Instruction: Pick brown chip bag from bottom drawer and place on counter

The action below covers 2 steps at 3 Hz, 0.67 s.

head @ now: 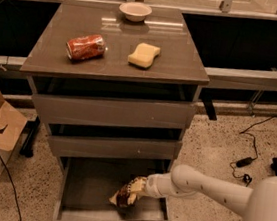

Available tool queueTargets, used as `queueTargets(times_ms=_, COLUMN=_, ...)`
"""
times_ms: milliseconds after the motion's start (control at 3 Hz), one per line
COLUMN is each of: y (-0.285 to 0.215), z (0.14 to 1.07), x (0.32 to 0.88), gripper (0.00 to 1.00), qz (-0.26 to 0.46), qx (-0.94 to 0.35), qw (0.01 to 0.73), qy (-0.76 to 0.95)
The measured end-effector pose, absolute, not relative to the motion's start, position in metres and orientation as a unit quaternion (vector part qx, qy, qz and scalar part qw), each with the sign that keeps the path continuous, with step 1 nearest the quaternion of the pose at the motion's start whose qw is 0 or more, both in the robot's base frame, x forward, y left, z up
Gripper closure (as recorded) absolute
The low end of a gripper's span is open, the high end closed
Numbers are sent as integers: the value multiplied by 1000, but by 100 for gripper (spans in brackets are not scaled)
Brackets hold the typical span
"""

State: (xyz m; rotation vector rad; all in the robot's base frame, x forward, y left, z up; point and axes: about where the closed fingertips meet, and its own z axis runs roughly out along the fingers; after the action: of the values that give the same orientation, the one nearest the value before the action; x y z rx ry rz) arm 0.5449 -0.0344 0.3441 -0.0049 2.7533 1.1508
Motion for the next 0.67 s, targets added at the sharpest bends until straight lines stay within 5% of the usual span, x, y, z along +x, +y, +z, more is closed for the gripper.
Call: queueTargets(times_ms=667, y=-96, z=474, x=503, gripper=100, qz=364, qx=-74, qw=178, qy=911)
